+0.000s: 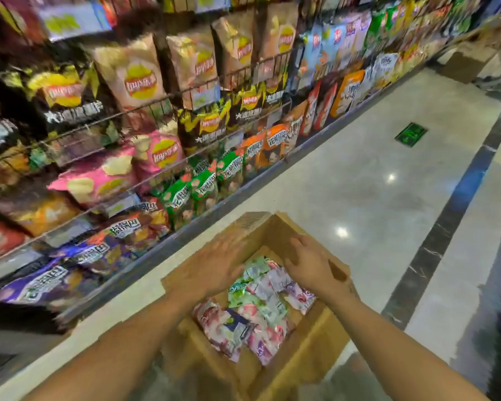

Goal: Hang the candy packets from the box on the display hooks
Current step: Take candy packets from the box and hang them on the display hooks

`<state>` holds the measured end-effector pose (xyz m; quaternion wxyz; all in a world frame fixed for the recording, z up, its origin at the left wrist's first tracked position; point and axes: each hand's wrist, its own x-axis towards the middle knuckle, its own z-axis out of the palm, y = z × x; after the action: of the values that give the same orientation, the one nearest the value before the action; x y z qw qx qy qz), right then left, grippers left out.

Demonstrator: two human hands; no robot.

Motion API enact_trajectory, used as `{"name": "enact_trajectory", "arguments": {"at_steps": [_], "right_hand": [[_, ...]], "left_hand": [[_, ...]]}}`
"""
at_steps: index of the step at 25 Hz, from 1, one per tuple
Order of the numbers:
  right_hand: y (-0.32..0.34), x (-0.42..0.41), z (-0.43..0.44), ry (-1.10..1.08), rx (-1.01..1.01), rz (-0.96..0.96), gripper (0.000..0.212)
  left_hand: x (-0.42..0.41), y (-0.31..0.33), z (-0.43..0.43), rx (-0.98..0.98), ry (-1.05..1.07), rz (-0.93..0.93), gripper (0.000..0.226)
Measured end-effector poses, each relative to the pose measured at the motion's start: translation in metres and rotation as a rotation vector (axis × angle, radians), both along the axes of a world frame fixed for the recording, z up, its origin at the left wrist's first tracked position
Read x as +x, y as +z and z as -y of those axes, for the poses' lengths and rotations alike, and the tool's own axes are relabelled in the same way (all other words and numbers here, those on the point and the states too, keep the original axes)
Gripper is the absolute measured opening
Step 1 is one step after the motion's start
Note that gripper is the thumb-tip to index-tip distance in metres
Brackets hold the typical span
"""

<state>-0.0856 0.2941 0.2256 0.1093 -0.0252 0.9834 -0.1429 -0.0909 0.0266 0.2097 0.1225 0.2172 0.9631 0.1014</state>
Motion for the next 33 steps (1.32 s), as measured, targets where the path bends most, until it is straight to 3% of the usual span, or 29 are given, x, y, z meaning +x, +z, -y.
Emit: {"name": "enact_trajectory", "arguments": {"at_steps": [3,9,13,16,20,23,26,30,33], "right_hand": [[-0.104,0.009,-0.001,0.033,-0.014,0.027,0.074],[-0.225,0.026,0.004,0.070,-0.001,0.261,0.055],[-0.259,0.031,0.021,0.184,-0.006,0.392,0.054],[-0.279,0.029,0.046,0.253,-0.069,0.467,0.048],[-0.316,0.025,0.092,0.145,-0.151,0.612,0.043],[-0.343,0.025,0.126,-0.025,-0.137,0.672,0.022],[-0.365,0.026,0.148,-0.172,-0.156,0.733,0.019],[-0.383,0.026,0.159,-0.222,-0.328,0.676,0.021],[-0.366,0.020,0.158,-0.339,-0.570,0.627,0.017]], "left_hand": [[0.005,-0.087,-0.002,-0.022,-0.022,0.085,0.069],[0.006,-0.178,-0.004,0.033,-0.034,0.157,0.067],[0.002,-0.181,0.002,0.176,0.067,0.225,0.062],[-0.007,-0.174,0.010,0.450,0.281,0.311,0.049],[-0.020,-0.163,0.016,0.820,0.566,0.529,0.040],[-0.024,-0.162,0.027,0.900,0.631,0.615,0.045],[-0.024,-0.166,0.033,0.937,0.658,0.648,0.052],[-0.025,-0.168,0.038,0.998,0.684,0.675,0.062],[-0.027,-0.167,0.036,1.020,0.682,0.701,0.071]]}}
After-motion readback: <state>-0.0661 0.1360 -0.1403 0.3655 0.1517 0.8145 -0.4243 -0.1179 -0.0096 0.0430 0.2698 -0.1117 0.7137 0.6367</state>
